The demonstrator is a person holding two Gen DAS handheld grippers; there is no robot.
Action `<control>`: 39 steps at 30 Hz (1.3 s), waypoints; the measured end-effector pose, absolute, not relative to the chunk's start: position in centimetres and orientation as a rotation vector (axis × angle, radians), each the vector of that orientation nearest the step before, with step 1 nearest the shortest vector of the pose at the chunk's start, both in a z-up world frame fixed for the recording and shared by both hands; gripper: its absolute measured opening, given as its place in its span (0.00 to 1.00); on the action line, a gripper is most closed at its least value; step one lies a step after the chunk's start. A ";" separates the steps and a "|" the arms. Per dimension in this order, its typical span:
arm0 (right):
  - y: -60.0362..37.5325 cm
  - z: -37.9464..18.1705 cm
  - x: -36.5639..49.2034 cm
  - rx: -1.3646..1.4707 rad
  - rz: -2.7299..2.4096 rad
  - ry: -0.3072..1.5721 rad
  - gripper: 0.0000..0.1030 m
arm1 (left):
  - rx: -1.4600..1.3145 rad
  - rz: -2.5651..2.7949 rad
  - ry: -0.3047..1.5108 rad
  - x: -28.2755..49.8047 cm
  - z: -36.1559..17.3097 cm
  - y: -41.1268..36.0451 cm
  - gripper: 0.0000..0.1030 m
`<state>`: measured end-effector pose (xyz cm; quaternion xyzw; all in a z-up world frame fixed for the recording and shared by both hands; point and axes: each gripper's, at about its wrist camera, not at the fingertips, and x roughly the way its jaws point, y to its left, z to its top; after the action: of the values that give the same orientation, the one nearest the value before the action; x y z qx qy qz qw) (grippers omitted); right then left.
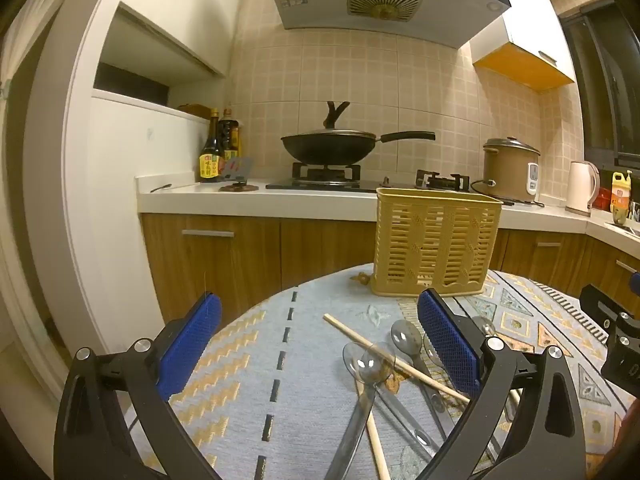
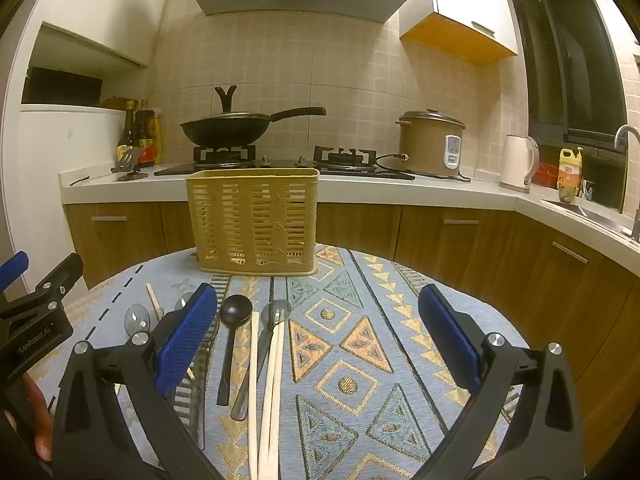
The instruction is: Organize utensils
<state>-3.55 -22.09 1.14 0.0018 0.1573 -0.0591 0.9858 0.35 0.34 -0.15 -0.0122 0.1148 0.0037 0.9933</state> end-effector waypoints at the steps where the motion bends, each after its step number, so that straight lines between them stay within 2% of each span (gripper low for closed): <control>1: -22.0 1.1 -3.5 -0.001 -0.119 0.320 0.94 | -0.025 0.007 0.230 0.4 -0.2 0.3 0.93; 39: -22.0 1.0 -3.4 -0.003 -0.115 0.322 0.94 | -0.025 0.003 0.236 0.5 -0.5 0.3 0.93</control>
<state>-3.36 -21.98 0.98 -0.0017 0.1603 -0.0570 0.9854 0.50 0.34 -0.47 -0.0127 0.1179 0.0017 0.9929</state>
